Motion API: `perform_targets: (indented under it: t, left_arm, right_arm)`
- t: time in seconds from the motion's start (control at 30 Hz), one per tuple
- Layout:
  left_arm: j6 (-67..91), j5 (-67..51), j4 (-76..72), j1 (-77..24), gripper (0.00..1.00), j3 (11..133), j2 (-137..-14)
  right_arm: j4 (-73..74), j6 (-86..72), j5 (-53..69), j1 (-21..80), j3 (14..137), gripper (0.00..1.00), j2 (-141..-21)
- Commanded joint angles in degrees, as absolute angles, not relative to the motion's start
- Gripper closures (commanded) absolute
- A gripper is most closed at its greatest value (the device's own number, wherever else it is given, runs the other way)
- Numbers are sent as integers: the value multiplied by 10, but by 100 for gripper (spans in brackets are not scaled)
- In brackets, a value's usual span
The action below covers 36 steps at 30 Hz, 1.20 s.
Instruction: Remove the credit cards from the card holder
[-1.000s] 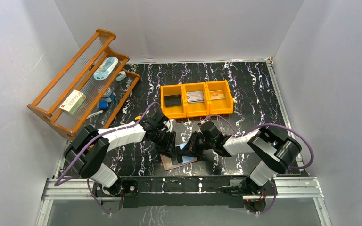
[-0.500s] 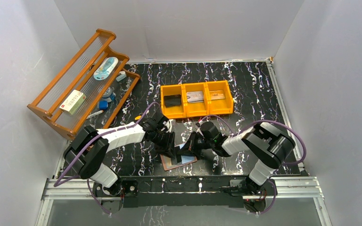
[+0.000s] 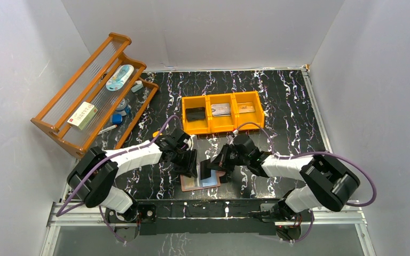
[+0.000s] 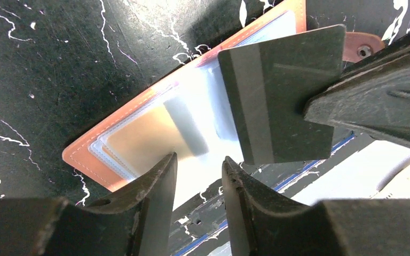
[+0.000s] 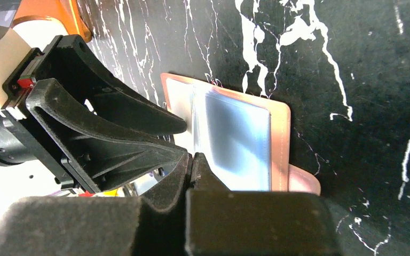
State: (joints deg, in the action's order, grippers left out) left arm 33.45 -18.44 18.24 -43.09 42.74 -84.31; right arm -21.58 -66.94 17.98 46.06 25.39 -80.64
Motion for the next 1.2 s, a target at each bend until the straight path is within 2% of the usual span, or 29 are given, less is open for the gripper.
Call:
perform_targets:
  t: [0.0, 0.27, 0.4, 0.5, 0.63, 0.8, 0.97, 1.17]
  left_arm:
    - [320, -154, 216, -432, 60, 443, -826]
    - [305, -68, 289, -430, 37, 575, -823]
    - [293, -8, 326, -413, 20, 593, -787]
    - [282, 23, 347, -374, 10, 593, -733]
    - [257, 23, 359, -274, 2, 587, -673]
    - [233, 53, 378, -212, 2, 576, -635]
    - [226, 60, 371, -154, 2, 547, -596]
    - [237, 127, 331, -143, 2, 478, -541]
  right_arm:
    - [-176, -626, 146, 457, 271, 100, -769]
    - [-128, -538, 20, 457, 281, 100, -631]
    - [-106, -450, -20, 457, 293, 100, -591]
    - [-121, -399, -40, 457, 293, 100, -566]
    - [-164, -320, -45, 458, 292, 100, -547]
    - [-164, -208, -44, 458, 335, 100, -573]
    - [-126, -77, -26, 459, 418, 100, -648]
    - [-88, 64, -30, 464, 519, 100, -748]
